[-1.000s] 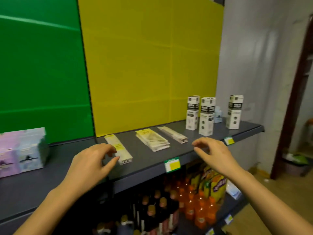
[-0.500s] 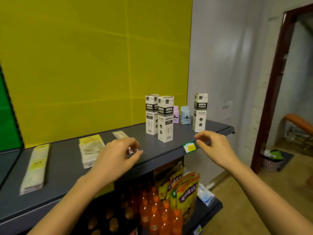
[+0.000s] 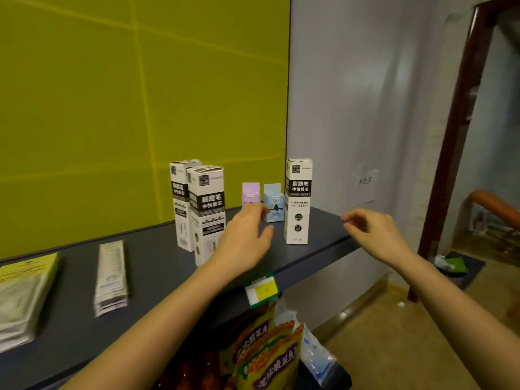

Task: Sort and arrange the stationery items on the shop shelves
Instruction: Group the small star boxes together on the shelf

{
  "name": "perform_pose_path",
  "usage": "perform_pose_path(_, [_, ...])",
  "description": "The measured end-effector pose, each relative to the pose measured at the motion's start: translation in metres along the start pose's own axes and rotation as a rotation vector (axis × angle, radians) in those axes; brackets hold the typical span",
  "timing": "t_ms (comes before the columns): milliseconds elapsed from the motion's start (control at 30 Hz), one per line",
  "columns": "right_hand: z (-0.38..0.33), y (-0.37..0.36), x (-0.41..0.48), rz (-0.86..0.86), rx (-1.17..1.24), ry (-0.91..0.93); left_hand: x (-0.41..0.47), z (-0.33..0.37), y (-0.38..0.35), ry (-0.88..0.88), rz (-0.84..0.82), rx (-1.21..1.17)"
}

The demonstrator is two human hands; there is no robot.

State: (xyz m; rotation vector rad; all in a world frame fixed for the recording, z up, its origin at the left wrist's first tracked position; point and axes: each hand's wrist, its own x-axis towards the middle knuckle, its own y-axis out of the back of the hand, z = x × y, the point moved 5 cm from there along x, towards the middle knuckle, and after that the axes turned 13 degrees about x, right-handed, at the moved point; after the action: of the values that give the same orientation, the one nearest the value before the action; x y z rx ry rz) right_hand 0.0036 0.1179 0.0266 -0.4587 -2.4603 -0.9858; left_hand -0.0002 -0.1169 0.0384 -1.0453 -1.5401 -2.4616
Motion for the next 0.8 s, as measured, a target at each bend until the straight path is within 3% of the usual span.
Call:
perform_pose_path(200, [0.032, -0.018, 0.069, -0.081, 0.139, -0.016, 0.063, -0.009, -0.027, 0.196, 0.050, 0.007])
perform_pose_path(400, [0.056, -0.058, 0.132, -0.310, 0.324, -0.011, 0.106, -0.031, -0.053, 0.412, 0.090, -0.011])
perform_pose_path(567, [0.060, -0.087, 0.167, -0.512, 0.345, 0.022, 0.135, -0.056, -0.070, 0.591, 0.118, -0.231])
perform_pose_path(800, [0.058, -0.135, 0.192, -0.651, 0.488, 0.017, 0.158, -0.082, -0.093, 0.777, -0.071, -0.363])
